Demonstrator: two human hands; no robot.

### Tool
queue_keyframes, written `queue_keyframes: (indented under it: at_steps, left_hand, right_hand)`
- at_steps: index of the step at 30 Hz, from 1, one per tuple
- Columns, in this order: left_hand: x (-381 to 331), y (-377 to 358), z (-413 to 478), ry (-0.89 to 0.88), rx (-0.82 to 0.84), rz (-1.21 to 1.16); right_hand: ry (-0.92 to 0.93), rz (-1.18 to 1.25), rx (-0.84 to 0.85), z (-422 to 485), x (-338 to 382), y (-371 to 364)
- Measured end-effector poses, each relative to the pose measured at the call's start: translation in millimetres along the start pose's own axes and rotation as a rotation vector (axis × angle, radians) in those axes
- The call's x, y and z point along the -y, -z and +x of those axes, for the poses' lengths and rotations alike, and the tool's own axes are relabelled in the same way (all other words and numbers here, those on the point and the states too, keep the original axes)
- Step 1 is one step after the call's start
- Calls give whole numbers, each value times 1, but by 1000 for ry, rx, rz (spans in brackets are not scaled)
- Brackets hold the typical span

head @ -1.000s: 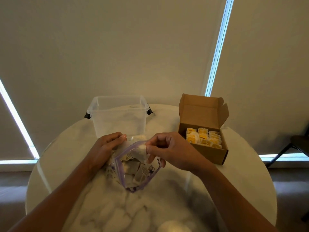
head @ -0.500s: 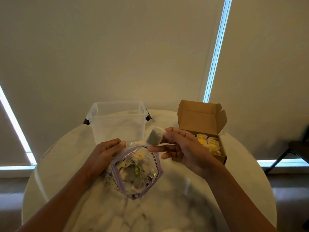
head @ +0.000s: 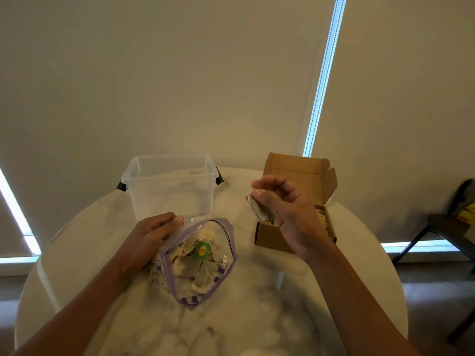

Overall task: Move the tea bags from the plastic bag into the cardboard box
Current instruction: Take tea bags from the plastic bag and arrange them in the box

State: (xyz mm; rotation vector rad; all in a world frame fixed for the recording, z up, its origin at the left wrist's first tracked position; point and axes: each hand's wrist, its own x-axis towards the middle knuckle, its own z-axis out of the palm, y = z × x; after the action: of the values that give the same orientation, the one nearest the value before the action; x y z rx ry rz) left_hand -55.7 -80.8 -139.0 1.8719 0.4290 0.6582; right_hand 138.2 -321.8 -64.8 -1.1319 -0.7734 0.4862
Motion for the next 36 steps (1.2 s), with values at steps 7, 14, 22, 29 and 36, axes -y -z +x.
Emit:
queue_keyframes:
  at_steps: [7, 14, 22, 29, 36]
  left_hand:
    - [1, 0, 3, 39, -24, 41]
    - [-5, -2, 1, 68, -32, 32]
    - [-4, -1, 0, 32, -17, 53]
    - [-4, 0, -3, 36, 10, 12]
    - [-6, -1, -4, 50, 9, -2]
  right_hand:
    - [148, 312, -77, 4, 14, 23]
    - [144, 523, 167, 0, 14, 27]
    - [115, 711, 668, 0, 7, 25]
    - [129, 983, 546, 0, 19, 34]
    - [120, 792, 329, -1, 14, 37]
